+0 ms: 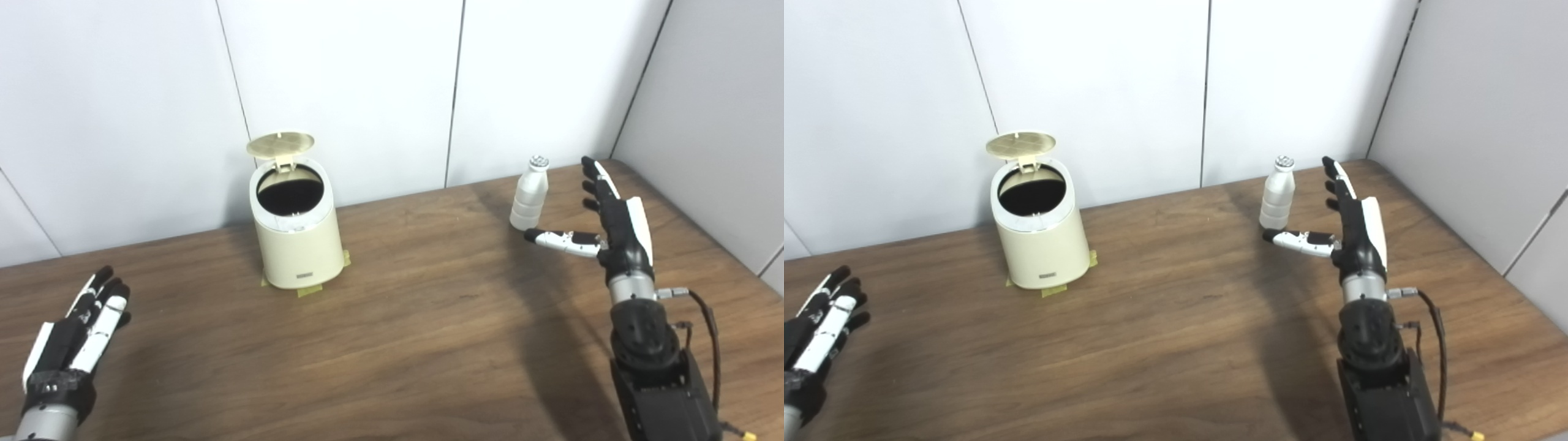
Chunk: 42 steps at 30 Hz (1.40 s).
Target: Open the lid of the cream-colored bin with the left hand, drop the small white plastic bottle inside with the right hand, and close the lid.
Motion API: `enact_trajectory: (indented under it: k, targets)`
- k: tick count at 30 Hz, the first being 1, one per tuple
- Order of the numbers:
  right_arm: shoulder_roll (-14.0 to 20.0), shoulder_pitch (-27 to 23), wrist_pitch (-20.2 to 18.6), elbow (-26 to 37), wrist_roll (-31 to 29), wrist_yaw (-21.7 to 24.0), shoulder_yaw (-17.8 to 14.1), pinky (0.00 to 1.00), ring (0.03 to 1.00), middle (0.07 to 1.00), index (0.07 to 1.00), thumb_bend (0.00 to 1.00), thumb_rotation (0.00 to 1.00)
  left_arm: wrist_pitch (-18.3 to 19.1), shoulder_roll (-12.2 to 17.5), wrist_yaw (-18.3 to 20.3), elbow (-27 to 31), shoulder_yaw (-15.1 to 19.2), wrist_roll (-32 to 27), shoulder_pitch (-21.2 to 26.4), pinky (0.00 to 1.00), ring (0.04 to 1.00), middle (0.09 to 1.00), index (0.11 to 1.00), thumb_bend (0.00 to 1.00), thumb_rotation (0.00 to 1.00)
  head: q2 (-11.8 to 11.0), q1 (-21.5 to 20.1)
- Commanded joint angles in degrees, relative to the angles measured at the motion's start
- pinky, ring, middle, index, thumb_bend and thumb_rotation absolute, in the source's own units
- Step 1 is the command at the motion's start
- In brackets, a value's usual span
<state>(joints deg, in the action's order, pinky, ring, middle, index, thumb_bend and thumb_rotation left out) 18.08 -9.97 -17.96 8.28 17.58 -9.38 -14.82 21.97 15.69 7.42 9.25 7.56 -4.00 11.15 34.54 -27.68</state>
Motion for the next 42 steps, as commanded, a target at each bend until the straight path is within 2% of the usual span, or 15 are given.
enact_trajectory:
  k: [1,4,7,8,10,11,12,14,16,19,22,29,31,36,42]
  targets:
    - [3.09,-4.02,0.95,-0.67,1.93,-0.72,0.14,0.74,0.911,0.949,0.959,0.9,0.19,0.07,0.77,-0.24,2.62,0.28,-0.15,1.87,0.96,0.948,0.968,1.0,0.48,0.63,0.13,-0.06]
    - [5.41,-6.04,2.84,-5.0,3.33,-1.29,1.11,0.67,0.875,0.925,0.96,0.92,0.2,0.88,0.88,-0.16,3.4,0.61,-0.7,1.99,0.94,0.951,0.975,1.0,0.47,0.61,0.33,-0.09]
    - [6.72,-8.17,2.65,-8.42,3.57,-1.35,1.72,0.74,0.89,0.933,0.964,0.93,0.18,2.11,1.36,-0.35,4.34,0.28,0.17,1.97,0.94,0.953,0.972,1.0,0.46,0.62,0.51,0.09]
    - [7.0,-9.02,2.21,-9.49,3.41,-1.31,1.83,0.72,0.891,0.941,0.964,0.93,0.16,2.46,1.52,-0.35,4.57,0.17,0.42,1.91,0.98,0.966,0.972,1.0,0.46,0.62,0.64,0.09]
    - [7.58,-10.76,0.87,-11.52,3.62,-0.98,2.29,0.57,0.86,0.951,0.968,0.93,0.15,2.97,1.65,-0.41,5.03,-0.03,0.83,1.82,0.99,0.981,0.977,1.0,0.46,0.62,0.64,0.11]
    - [7.99,-11.56,-0.05,-12.24,4.05,-0.66,2.71,0.55,0.856,0.953,0.97,0.93,0.15,2.91,1.66,-0.32,5.19,-0.03,0.79,1.76,0.97,0.976,0.977,1.0,0.45,0.62,0.79,0.15]
    - [8.48,-12.4,-0.48,-13.18,4.33,-0.37,3.11,0.59,0.853,0.945,0.969,0.93,0.15,2.94,1.6,-0.24,5.37,0.05,0.6,1.71,0.97,0.969,0.977,1.0,0.45,0.61,0.79,0.15]
    - [9.2,-13.54,-0.66,-14.6,4.56,-0.03,3.66,0.53,0.823,0.931,0.968,0.93,0.14,3.1,1.53,-0.14,5.67,0.14,0.36,1.65,0.96,0.962,0.979,1.0,0.44,0.6,0.79,0.15]
    - [10.61,-15.0,-0.74,-16.51,5.19,0.91,4.96,0.54,0.835,0.931,0.964,0.93,0.13,3.26,1.43,-0.2,5.97,0.22,0.28,1.62,0.94,0.957,0.979,1.0,0.43,0.59,0.79,0.15]
    - [12.88,-17.46,-3.21,-18.45,6.4,3.08,7.27,0.71,0.898,0.941,0.948,0.94,0.14,3.58,1.4,-0.3,6.29,0.15,0.45,1.79,0.94,0.967,0.978,1.0,0.42,0.58,0.96,0.56]
    - [14.38,-18.81,-5.4,-19.36,7.31,4.39,9.2,0.76,0.916,0.947,0.942,0.95,0.16,3.99,1.41,-0.37,6.59,-0.05,0.7,1.94,0.94,0.97,0.978,1.0,0.41,0.58,0.86,0.6]
    - [17.85,-21.49,-8.5,-22.64,10.59,8.65,14.29,0.7,0.87,0.911,0.922,0.96,0.16,4.33,0.98,-0.43,7.57,0.16,-0.07,2.11,0.89,0.96,0.982,1.0,0.39,0.53,0.85,0.84]
    - [18.11,-21.76,-8.79,-23.28,11.52,9.38,15.0,0.7,0.872,0.906,0.919,0.98,0.17,4.72,1.15,-0.65,7.88,-0.13,0.49,2.2,0.92,0.969,0.98,1.0,0.38,0.53,0.87,0.86]
    - [16.48,-22.18,-8.96,-23.66,15.32,12.18,13.53,0.71,0.89,0.924,0.914,0.98,0.16,4.85,1.18,-0.76,8.68,-0.45,0.76,2.28,0.98,0.986,0.982,0.997,0.36,0.5,0.95,0.57]
    - [15.47,-22.75,-8.91,-25.19,17.19,12.89,12.94,0.7,0.875,0.918,0.902,0.98,0.15,4.89,0.51,-1.03,8.82,-0.53,-0.03,2.37,0.93,0.98,0.992,1.0,0.32,0.42,0.98,0.56]
